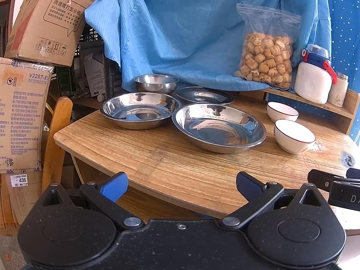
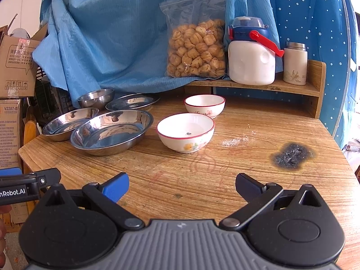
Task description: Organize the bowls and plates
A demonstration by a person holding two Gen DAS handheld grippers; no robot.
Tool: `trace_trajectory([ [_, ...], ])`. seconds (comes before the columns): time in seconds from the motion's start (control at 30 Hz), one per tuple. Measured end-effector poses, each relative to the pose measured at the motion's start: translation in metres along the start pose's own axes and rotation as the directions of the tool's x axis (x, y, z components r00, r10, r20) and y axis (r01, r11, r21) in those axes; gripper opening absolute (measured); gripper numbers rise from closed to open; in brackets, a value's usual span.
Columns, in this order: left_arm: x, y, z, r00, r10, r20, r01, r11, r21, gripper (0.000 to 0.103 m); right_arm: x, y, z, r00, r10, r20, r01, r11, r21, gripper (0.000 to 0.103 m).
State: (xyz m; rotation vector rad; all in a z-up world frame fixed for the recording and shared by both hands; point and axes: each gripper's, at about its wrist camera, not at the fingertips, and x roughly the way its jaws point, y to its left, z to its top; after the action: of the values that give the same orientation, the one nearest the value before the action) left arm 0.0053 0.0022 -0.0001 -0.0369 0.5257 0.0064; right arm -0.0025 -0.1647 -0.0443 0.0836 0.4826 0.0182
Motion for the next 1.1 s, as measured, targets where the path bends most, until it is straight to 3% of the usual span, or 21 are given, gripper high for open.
trace_trajectory([
  [1.1,0.0011,0.0011,-0.0013,1.000,0.004,-0.007,-0.004,1.000,-0.004,0.102,0.0009,0.0002,-0.0012,1.000,-0.002,-0.007,0.002,1.000,-0.008,0.103],
])
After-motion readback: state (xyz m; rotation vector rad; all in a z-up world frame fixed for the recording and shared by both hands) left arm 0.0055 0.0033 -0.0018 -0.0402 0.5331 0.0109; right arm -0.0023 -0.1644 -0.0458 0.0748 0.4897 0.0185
